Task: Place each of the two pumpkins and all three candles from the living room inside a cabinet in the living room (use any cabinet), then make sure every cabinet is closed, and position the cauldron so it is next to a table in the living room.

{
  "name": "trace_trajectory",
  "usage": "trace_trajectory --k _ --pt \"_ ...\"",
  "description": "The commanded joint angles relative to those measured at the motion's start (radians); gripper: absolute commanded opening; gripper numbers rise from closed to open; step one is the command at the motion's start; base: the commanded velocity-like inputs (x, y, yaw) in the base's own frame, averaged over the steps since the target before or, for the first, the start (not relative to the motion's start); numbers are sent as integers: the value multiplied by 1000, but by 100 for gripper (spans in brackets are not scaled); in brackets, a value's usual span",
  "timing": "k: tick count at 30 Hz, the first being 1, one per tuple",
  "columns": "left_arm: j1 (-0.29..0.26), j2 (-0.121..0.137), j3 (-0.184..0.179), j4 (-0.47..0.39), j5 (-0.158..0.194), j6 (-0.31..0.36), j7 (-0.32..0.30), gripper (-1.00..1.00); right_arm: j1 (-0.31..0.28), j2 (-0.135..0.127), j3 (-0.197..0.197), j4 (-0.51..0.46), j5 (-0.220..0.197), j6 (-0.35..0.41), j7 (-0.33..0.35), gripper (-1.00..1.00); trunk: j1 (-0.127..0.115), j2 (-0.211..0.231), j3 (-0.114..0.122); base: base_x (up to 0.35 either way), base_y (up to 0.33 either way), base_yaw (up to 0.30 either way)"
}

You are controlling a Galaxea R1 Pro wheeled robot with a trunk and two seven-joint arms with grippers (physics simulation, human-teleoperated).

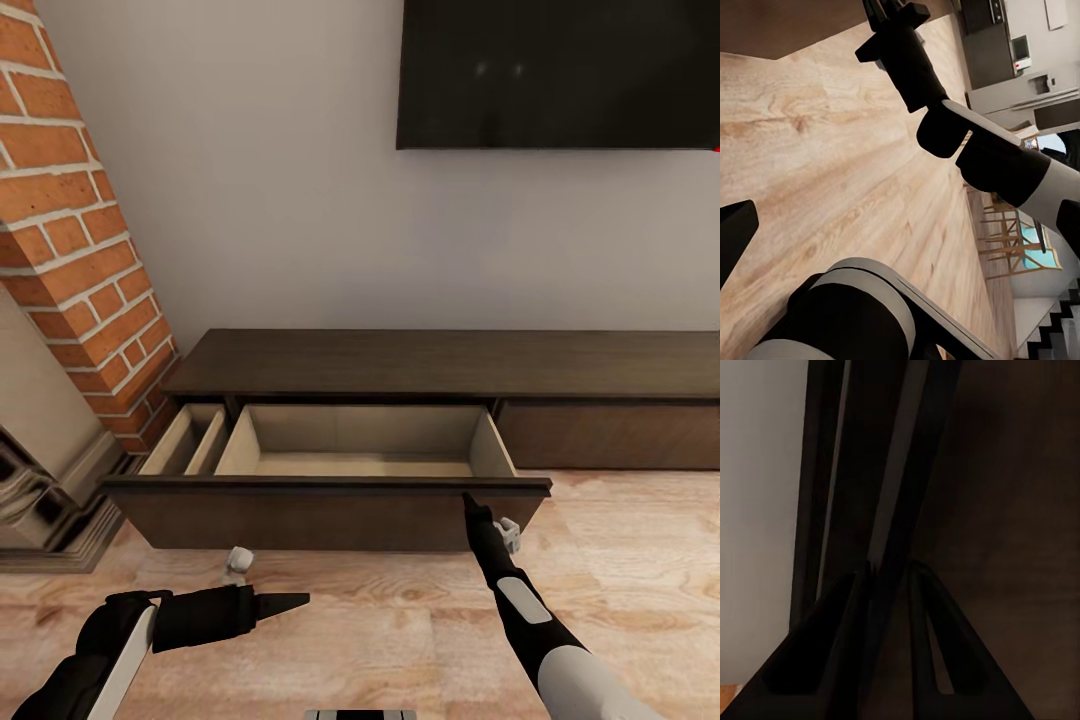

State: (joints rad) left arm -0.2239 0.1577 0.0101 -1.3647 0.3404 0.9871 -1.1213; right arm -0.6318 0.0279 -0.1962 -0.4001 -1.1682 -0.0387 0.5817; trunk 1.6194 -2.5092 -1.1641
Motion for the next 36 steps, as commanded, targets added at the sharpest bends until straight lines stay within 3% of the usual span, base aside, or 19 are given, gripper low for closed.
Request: trace_trajectory --k 1,6,7,24,36 --pt "0 0 1 -1 2 5 -2 100 51 0 -6 -2 -18 0 52 -100 -1 -1 -1 0 0 0" --pt "0 0 1 -1 1 5 -2 100 50 0 -6 -2 -19 0 51 -100 -1 -1 -1 0 0 0" --pt "0 0 1 -1 1 5 -2 100 50 0 -6 -2 -19 0 51 100 -1 -1 -1 0 0 0" --pt "0 0 1 -1 0 5 -2 100 51 0 -5 -1 -18 0 51 100 -1 -1 -1 -2 0 0" --pt "0 0 1 -1 2 5 -2 100 51 0 6 0 -23 20 36 100 -1 -1 -1 -112 0 0"
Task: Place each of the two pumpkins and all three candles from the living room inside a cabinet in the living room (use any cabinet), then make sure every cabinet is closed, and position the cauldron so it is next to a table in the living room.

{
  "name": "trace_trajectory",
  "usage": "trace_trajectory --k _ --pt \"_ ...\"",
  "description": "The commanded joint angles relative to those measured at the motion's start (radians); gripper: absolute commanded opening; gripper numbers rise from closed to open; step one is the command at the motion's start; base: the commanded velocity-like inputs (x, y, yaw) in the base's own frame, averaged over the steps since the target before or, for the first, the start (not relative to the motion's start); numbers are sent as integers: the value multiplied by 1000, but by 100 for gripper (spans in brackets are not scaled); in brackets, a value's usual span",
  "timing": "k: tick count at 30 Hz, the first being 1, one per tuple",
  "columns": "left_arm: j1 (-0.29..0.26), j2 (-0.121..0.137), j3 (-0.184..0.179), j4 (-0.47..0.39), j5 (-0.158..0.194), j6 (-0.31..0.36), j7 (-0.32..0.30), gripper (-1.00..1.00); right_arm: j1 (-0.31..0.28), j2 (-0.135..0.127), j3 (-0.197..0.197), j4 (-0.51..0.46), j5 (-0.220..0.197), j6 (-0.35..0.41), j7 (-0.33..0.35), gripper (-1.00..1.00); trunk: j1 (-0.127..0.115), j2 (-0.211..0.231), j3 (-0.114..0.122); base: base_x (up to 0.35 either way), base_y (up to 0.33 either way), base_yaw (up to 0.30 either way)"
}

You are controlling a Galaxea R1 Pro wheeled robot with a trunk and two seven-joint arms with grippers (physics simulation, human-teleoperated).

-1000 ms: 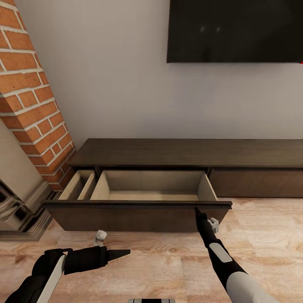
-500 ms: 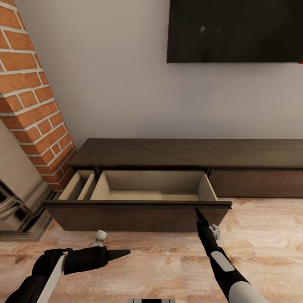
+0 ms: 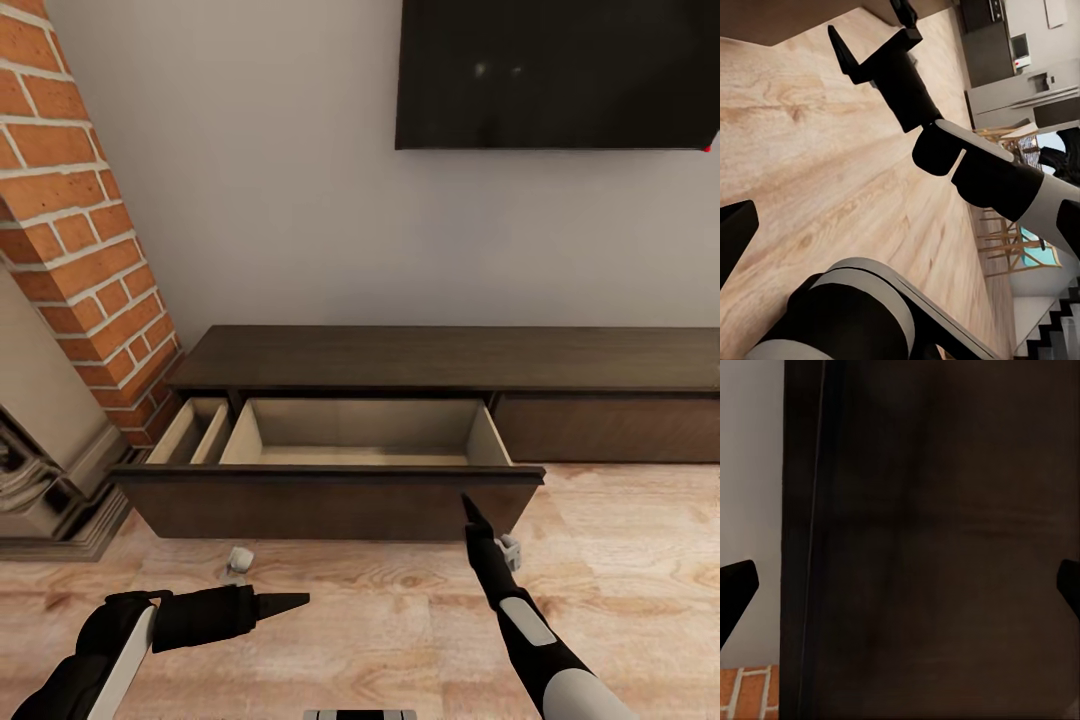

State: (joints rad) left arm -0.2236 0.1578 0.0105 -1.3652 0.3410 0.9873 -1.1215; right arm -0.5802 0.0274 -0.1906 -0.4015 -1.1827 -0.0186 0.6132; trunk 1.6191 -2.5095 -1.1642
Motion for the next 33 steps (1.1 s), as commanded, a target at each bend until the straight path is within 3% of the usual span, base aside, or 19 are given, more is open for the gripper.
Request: trace_trajectory --k 1,17,20,27,30,32,33 --pt "0 0 0 0 1 5 -2 100 -1 0 1 1 -8 3 4 100 0 0 -1 -13 0 0" --pt "0 0 1 0 3 5 -3 100 14 -3 0 0 -3 271 5 100 -1 0 3 -1 0 0" --pt "0 0 1 0 3 5 -2 100 36 -26 1 2 7 348 4 100 -2 1 15 0 0 0" --pt "0 -1 0 0 2 5 -1 100 104 -97 1 25 81 489 2 100 -5 2 42 0 0 0" --pt "0 -2 -1 0 0 5 0 100 113 -141 2 64 162 535 6 100 -7 3 53 0 0 0" --pt "0 -2 -8 0 1 5 3 100 114 -158 0 79 244 561 10 100 -7 3 61 0 0 0" --pt "0 -3 -11 0 1 5 5 100 115 -161 0 82 264 567 10 100 -8 4 65 0 0 0"
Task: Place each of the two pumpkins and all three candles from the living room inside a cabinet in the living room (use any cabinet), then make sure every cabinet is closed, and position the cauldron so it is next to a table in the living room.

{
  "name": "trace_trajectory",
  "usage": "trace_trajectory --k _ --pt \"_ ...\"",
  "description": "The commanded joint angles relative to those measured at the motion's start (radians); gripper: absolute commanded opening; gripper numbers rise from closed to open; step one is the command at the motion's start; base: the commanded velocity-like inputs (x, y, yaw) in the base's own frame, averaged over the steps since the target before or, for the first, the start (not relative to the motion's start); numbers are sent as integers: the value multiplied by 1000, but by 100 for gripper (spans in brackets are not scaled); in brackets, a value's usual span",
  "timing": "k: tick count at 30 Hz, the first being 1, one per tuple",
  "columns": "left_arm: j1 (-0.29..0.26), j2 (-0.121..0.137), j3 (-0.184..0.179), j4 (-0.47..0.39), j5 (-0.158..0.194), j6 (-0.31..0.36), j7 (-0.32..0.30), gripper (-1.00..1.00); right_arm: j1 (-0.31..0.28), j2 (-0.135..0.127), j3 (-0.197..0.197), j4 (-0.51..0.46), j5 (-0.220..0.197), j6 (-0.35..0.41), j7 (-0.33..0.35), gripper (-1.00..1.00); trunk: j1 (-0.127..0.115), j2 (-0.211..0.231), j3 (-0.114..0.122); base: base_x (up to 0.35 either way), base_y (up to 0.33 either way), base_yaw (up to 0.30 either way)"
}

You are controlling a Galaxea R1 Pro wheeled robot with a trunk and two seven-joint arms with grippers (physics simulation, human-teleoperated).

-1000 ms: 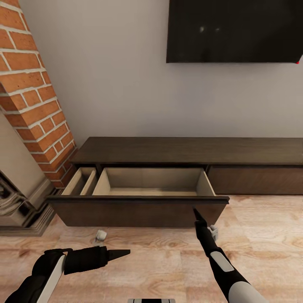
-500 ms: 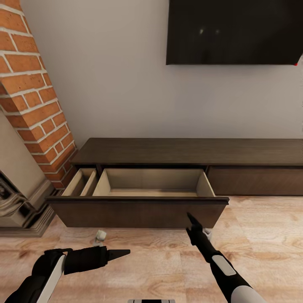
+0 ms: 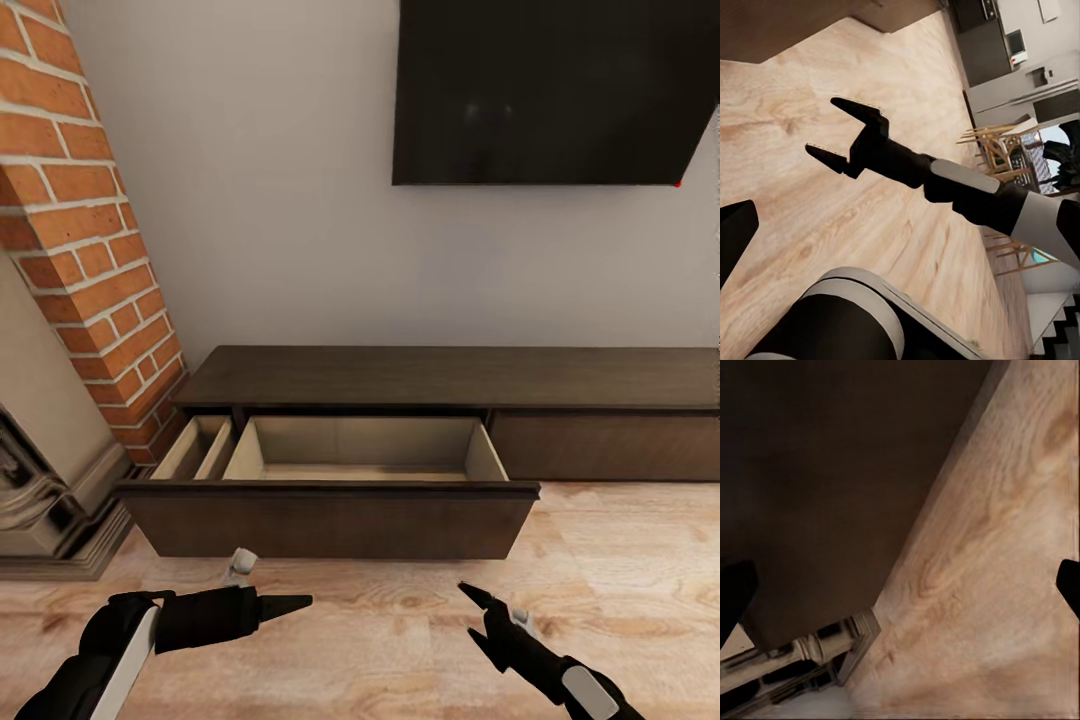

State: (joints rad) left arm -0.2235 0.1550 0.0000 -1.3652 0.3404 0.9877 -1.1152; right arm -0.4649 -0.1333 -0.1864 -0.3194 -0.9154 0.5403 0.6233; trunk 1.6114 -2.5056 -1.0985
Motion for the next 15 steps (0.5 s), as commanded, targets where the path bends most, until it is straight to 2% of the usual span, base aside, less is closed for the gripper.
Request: trace_trajectory --k 1,8,15 --pt "0 0 -2 0 1 5 0 100 0 -2 -5 3 12 11 1 100 -1 0 3 0 0 0" --pt "0 -2 -32 37 -1 3 3 100 0 -3 -4 67 42 8 -4 100 -4 2 30 0 0 0" --pt "0 -1 -35 42 0 3 3 100 0 -4 -4 91 50 5 -5 100 -7 3 57 0 0 0"
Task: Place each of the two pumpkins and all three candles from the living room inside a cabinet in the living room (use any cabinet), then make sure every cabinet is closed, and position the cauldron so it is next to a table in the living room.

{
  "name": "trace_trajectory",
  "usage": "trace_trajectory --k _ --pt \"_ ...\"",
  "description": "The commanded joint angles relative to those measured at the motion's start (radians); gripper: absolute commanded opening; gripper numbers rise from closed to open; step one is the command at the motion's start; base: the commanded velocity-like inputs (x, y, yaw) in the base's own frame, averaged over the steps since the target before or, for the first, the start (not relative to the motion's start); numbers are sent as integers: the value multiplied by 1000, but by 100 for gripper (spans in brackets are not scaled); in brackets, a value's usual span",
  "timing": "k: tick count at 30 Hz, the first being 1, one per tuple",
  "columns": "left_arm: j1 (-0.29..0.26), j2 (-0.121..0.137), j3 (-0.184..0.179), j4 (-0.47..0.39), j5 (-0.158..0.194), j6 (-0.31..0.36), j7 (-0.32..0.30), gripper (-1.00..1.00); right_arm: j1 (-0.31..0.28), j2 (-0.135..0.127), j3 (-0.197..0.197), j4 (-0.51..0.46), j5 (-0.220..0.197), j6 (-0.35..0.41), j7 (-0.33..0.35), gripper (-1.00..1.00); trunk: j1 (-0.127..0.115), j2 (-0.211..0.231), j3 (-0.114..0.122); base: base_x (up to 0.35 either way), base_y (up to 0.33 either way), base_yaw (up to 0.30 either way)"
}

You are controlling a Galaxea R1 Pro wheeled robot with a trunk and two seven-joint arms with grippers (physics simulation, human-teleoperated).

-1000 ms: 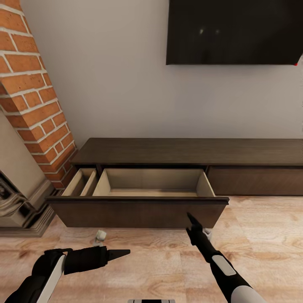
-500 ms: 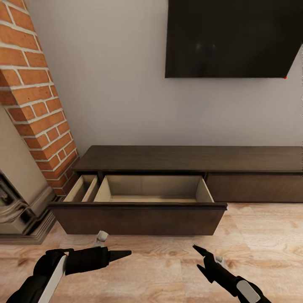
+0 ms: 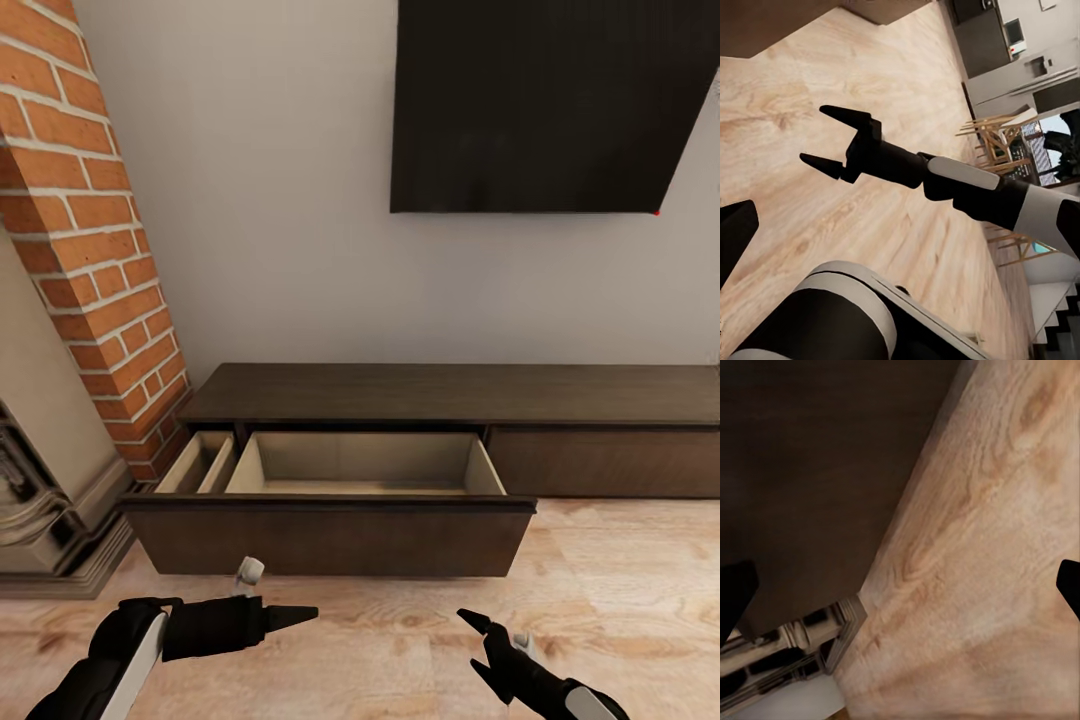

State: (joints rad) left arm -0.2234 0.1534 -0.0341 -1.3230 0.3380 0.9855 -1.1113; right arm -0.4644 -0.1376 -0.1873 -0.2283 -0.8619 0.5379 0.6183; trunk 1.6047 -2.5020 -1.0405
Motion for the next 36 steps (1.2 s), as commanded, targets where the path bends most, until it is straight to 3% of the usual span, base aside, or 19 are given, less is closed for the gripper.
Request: trace_trajectory --k 1,10,23,29,36 --pt "-1 1 -1 0 2 5 -1 100 0 0 -4 1 -4 7 0 100 -1 0 3 0 0 0" --pt "-1 0 -1 1 3 5 -1 100 0 1 -4 1 -5 8 -1 100 -5 2 38 0 0 0" --pt "-1 0 -1 1 3 5 0 100 0 5 -4 1 -5 0 -5 100 -55 93 79 0 0 0" --pt "-1 0 -1 4 3 4 0 100 0 6 -3 1 0 -83 0 100 -78 135 97 0 0 3" --pt "-1 0 -3 16 2 4 1 100 0 7 -2 1 0 -114 -1 100 -104 184 119 0 0 152"
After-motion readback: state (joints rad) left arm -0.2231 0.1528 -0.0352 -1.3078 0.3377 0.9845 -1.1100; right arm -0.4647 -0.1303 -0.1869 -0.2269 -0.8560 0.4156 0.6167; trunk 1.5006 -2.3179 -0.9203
